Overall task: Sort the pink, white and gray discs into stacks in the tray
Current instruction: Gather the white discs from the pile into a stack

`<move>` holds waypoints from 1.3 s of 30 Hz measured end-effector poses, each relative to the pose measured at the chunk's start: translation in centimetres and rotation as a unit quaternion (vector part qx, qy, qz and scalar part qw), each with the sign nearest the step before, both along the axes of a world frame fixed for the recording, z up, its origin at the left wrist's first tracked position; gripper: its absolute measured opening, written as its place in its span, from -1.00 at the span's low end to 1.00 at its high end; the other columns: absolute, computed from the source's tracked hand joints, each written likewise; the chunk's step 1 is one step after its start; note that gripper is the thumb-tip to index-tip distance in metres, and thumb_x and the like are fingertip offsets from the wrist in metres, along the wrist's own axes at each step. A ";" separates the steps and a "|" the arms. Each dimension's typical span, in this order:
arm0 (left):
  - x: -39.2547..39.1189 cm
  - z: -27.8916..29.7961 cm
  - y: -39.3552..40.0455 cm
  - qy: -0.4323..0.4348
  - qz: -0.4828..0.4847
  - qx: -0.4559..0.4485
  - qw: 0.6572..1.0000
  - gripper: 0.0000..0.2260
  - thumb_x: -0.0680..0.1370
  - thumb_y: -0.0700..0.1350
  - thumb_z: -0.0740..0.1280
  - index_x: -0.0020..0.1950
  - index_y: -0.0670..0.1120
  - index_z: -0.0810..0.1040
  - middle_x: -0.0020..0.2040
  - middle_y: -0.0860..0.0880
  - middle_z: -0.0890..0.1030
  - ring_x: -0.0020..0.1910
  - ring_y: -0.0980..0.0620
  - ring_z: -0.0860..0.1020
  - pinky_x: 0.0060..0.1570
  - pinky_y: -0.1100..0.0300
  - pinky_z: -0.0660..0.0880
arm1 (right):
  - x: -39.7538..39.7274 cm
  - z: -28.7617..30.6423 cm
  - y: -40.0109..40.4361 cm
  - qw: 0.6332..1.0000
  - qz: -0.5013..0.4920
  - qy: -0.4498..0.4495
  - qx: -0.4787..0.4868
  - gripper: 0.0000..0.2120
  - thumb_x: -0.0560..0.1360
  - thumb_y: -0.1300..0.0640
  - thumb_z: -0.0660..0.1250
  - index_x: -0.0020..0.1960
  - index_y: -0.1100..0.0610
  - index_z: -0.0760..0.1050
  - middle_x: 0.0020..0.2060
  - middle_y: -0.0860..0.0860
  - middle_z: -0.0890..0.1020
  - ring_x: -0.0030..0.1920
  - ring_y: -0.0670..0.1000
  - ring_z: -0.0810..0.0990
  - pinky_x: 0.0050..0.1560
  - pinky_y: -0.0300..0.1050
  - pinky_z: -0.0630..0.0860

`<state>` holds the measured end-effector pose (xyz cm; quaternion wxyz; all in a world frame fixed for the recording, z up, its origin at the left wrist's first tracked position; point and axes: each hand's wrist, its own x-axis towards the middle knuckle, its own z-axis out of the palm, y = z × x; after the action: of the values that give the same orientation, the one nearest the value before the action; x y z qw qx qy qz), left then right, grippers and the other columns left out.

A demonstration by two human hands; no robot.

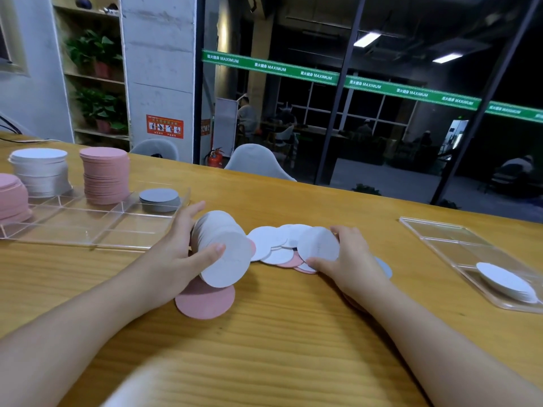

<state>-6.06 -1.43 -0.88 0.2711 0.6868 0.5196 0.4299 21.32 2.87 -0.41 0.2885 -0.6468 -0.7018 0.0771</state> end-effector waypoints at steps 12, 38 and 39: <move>0.1 -0.1 0.2 0.024 0.003 -0.017 1.000 -0.16 0.33 0.33 0.24 0.49 0.17 -0.08 0.46 0.06 0.21 0.33 0.14 0.29 0.18 0.28 0.26 | -4.3 1.7 -3.7 0.943 0.248 0.221 0.033 -0.82 0.49 0.25 0.34 -0.18 -0.01 0.55 -0.19 0.01 0.61 -0.27 -0.19 0.48 -0.20 -0.36 0.46; -0.7 0.4 0.8 -0.050 0.086 0.008 0.995 -0.19 0.44 0.07 0.39 0.51 0.07 -0.07 0.36 0.06 0.42 0.25 0.15 0.39 0.09 0.35 0.28 | -5.6 -0.2 1.2 0.995 0.096 -0.039 0.013 -0.59 0.51 -0.07 0.28 0.31 0.06 0.41 0.24 -0.08 0.47 0.32 -0.03 0.28 0.27 -0.11 0.31; -0.8 0.4 0.8 -0.052 0.090 0.006 0.995 -0.19 0.43 0.08 0.39 0.51 0.08 -0.07 0.37 0.04 0.41 0.27 0.13 0.38 0.12 0.29 0.26 | -6.1 0.0 1.3 0.993 0.101 -0.059 -0.007 -0.54 0.49 -0.12 0.28 0.32 0.04 0.40 0.25 -0.09 0.46 0.32 -0.03 0.26 0.29 -0.09 0.28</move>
<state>-6.90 -0.59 -0.51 0.2540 0.6156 0.5615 0.4911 15.25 4.15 -0.37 0.2331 -0.5779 -0.7787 0.0726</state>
